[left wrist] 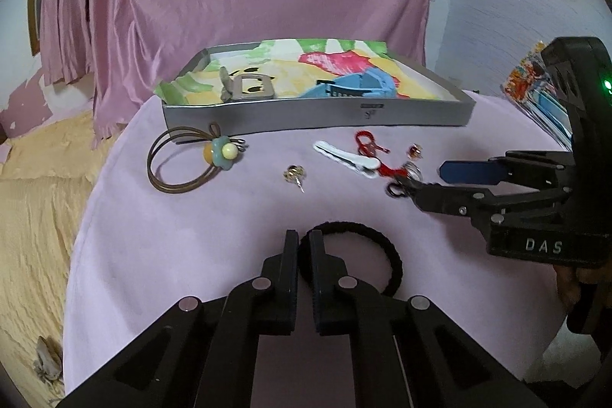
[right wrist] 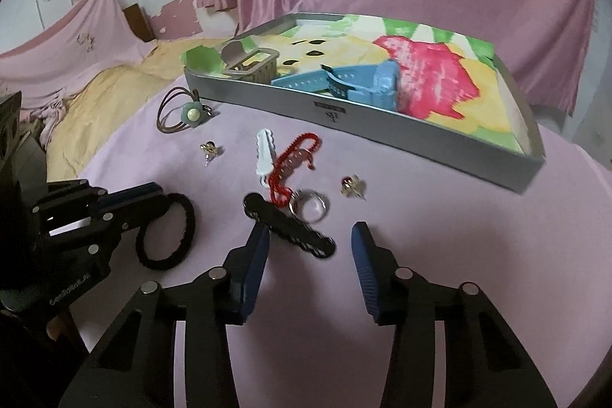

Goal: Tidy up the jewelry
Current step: 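Grasp the black hair tie with the left tool while the right tool grasps the black comb, then carry the hair tie and comb into the grey tray and release both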

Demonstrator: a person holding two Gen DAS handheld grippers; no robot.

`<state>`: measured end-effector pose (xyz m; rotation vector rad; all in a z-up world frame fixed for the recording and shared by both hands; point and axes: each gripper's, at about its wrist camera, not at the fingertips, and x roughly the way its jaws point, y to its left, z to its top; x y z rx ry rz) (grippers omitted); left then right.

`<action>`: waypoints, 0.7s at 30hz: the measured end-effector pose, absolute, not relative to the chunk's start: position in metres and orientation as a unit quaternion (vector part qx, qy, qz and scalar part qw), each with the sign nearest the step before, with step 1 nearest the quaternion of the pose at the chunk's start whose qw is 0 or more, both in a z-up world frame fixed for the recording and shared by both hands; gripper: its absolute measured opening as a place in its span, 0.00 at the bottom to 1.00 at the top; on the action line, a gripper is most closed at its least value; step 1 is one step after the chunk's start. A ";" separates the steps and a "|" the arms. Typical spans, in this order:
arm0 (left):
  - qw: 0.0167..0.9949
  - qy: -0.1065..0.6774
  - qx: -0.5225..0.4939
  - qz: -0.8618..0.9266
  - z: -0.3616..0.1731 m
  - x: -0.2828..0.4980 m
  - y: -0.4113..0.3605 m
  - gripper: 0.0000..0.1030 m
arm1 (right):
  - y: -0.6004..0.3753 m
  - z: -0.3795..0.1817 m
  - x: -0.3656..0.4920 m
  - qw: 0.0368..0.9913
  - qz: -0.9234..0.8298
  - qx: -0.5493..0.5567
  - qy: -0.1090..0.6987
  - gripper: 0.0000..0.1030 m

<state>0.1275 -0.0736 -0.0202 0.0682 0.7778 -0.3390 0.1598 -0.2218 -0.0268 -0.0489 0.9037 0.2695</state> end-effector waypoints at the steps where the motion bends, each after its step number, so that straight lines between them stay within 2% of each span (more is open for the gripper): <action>1: 0.910 0.381 0.027 -0.164 -0.020 0.130 -0.072 0.06 | -0.221 -0.027 0.161 0.890 0.134 -0.025 0.436 0.33; 8: 0.908 0.388 0.016 -0.156 -0.019 0.133 -0.068 0.05 | -0.212 -0.025 0.157 0.881 0.166 -0.024 0.442 0.13; 21: 0.921 0.358 0.004 -0.152 -0.005 0.133 -0.063 0.05 | -0.214 -0.026 0.143 0.885 0.187 0.005 0.426 0.10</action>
